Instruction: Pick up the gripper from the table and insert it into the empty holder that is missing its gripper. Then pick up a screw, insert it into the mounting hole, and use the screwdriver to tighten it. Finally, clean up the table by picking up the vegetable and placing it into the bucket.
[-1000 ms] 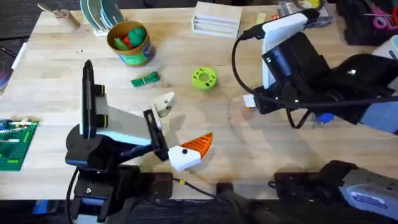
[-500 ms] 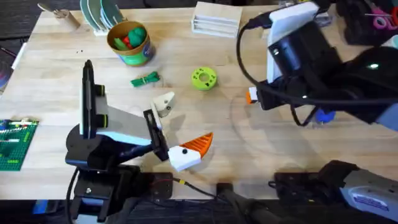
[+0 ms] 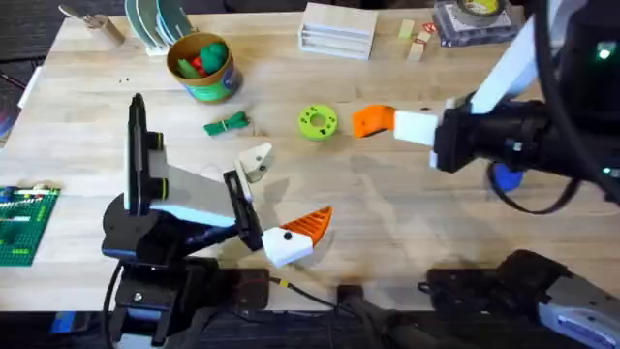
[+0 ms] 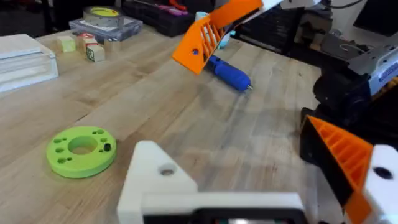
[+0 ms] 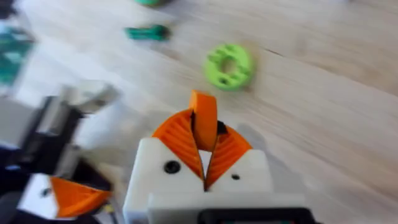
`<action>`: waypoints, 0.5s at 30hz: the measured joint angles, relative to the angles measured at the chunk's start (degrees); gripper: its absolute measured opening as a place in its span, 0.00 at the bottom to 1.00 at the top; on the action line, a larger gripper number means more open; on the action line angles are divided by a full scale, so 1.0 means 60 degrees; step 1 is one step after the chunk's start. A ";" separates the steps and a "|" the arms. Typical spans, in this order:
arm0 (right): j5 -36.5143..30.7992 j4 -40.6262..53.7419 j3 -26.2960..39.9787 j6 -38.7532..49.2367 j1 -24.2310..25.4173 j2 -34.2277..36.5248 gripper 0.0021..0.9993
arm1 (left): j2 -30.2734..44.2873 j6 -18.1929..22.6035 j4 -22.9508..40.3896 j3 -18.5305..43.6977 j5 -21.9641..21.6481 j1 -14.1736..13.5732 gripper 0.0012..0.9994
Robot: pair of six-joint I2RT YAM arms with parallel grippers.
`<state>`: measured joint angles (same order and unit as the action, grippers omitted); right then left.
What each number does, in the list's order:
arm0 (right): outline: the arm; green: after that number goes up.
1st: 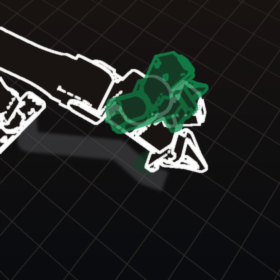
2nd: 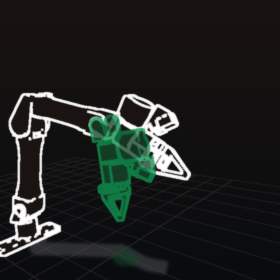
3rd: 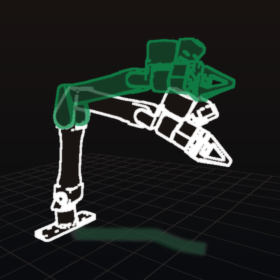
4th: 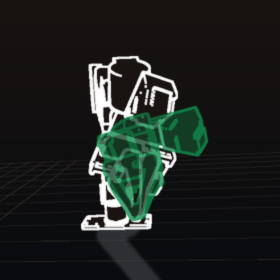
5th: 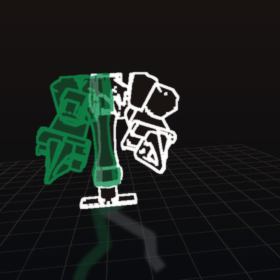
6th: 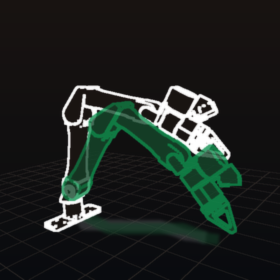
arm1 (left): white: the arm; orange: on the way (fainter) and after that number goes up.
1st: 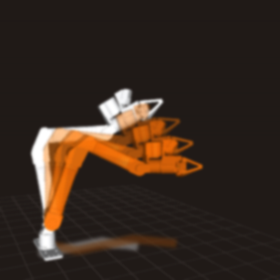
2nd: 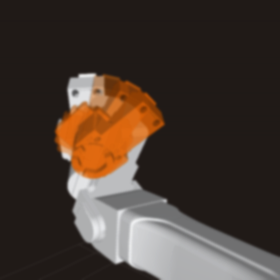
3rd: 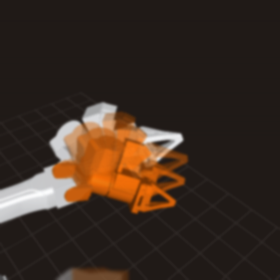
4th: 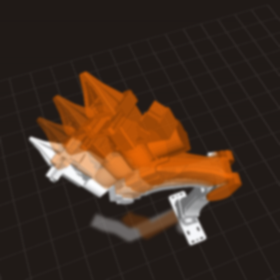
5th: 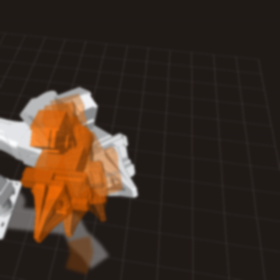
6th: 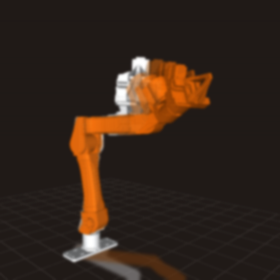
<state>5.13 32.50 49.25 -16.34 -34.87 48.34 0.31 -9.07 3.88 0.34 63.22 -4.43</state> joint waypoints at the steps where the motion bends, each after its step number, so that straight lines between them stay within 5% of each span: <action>1: 0.0469 -0.0514 -0.0210 -0.0039 0.0000 0.0000 0.01 | 0.0001 0.0002 0.0000 0.0000 0.0000 0.0000 0.99; 7: 0.3607 -0.3490 -0.1657 -0.0738 0.0000 0.0838 0.01 | 0.0000 0.0009 0.0000 0.0000 0.0000 0.0000 0.99; 15: 0.6744 -0.5871 -0.1802 -0.1891 0.0000 0.2630 0.01 | -0.0002 0.0227 0.0000 0.0000 0.0000 0.0000 0.99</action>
<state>45.60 -2.72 38.44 -27.68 -34.87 64.12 0.30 -7.71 3.88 0.34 63.22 -4.43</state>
